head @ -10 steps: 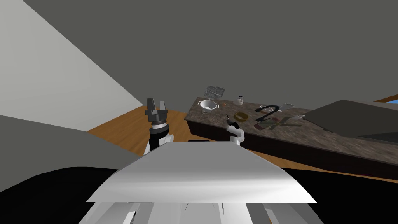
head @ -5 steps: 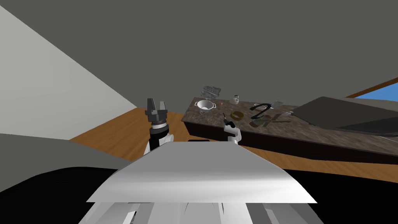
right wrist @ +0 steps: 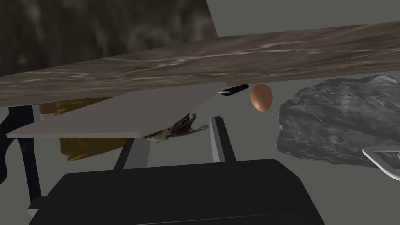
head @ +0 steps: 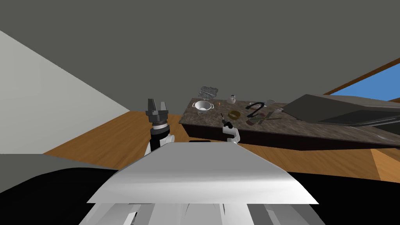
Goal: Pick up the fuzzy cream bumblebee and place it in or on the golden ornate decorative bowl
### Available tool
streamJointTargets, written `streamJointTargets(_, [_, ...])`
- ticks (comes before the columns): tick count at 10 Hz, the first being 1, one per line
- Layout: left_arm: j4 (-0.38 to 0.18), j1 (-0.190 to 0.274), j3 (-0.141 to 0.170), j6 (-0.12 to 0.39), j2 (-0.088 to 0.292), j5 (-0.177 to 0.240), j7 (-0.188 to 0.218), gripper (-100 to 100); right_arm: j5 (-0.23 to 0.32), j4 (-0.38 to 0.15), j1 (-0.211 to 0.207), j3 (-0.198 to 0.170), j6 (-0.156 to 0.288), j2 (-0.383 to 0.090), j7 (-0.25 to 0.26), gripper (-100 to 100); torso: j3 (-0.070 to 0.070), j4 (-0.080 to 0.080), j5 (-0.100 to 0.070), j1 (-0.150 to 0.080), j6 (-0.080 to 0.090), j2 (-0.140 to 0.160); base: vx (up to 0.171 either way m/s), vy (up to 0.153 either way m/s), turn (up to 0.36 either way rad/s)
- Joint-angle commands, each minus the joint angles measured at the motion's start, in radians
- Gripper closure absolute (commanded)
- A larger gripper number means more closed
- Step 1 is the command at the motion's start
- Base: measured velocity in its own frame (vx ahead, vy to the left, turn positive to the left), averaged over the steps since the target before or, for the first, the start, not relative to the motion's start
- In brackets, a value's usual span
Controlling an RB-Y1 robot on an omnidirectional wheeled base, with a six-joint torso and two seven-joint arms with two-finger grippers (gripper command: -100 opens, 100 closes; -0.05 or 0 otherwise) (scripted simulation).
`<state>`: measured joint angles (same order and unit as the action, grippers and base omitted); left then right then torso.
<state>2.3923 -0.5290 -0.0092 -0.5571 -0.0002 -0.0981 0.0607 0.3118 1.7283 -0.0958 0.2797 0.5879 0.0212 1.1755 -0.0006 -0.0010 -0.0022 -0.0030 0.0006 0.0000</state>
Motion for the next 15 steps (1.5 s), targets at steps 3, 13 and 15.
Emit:
streamJointTargets(3, [0.0,0.0,0.0,0.0,0.0,0.0,0.0,0,0.06,0.038,-0.031,-0.1,0.018,0.01,-0.066,100,0.0,0.0,0.0,0.0,0.001,0.0,0.024,-0.022,-0.136])
streamJointTargets(13, [0.0,0.0,0.0,0.0,0.0,0.0,0.0,0,0.102,0.081,0.091,-0.083,-0.009,-0.172,0.025,100,0.002,0.001,0.0,-0.006,0.0,0.003,0.001,-0.061,0.011])
streamJointTargets(15, [0.0,0.0,0.0,0.0,0.0,0.0,0.0,0,0.114,0.091,0.125,-0.073,-0.002,-0.199,0.047,100,0.003,0.002,0.0,-0.006,0.0,0.004,-0.029,-0.124,0.049])
